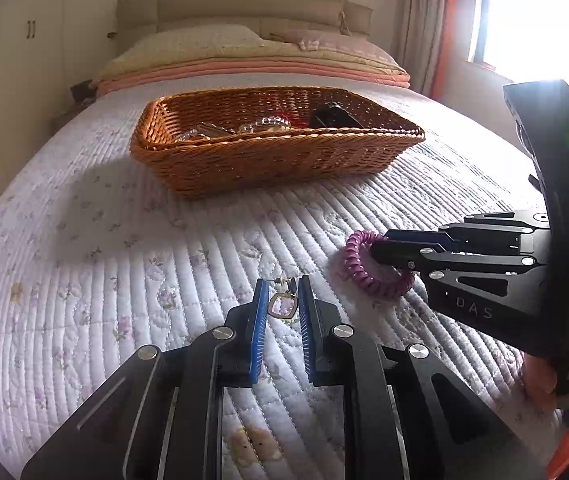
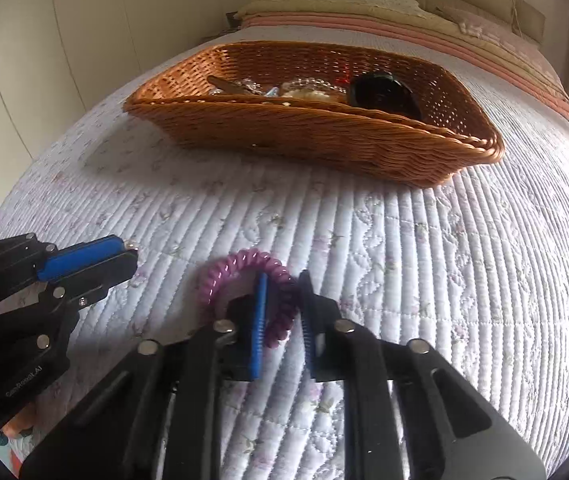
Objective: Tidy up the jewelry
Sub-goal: 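Grasp the purple coiled hair tie with the right tool while the left tool grasps the gold charm, then lower the hair tie and charm into the basket and open both tools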
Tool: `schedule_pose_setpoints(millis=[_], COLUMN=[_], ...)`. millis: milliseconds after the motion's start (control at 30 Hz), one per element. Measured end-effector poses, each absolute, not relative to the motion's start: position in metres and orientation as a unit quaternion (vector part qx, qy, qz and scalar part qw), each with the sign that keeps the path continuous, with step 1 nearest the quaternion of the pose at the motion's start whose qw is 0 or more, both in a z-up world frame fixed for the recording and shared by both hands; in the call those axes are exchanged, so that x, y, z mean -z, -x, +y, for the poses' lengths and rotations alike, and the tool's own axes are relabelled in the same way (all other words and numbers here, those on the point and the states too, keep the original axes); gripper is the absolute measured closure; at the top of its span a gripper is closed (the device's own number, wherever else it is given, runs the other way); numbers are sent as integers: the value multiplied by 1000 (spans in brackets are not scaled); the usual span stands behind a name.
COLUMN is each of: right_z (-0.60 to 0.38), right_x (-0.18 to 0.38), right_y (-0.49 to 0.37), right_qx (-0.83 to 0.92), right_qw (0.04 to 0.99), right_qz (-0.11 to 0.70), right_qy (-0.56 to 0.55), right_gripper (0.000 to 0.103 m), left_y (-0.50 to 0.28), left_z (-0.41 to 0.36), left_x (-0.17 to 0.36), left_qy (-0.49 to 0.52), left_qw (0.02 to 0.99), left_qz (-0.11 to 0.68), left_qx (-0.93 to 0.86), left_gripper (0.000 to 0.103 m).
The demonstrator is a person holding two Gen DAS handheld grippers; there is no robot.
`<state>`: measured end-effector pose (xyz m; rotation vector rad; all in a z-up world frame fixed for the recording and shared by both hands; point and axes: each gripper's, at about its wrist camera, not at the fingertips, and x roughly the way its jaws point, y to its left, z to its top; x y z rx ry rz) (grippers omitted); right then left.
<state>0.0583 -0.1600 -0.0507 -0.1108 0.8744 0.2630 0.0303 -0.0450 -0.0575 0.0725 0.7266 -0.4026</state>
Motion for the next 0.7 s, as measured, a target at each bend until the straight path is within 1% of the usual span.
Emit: schedule_pose_setpoints(millis=[100, 200, 367, 533, 700], right_z=[-166, -176, -182, -180, -176], right_x=[43, 20, -33, -69, -72], right_y=[-53, -49, -60, -104, -161], right_qx=[-139, -151, -160, -144, -138], right_qw=[900, 907, 926, 940, 939], right_qz=[412, 393, 341, 310, 315], right_qy=[31, 3, -17, -9, -10], right_gripper=[94, 94, 94, 94, 94], left_y=[-25, -19, -25, -66, -129], left_z=[-42, -38, -36, -35, -36], left_x=[52, 42, -5, -51, -52], left_qy=[-33, -20, -8, 6, 19], left_qw=[922, 927, 943, 952, 947], left_qz=[337, 321, 270, 233, 252], left_qx=[190, 190, 194, 200, 199], left_gripper=[90, 90, 90, 89, 89])
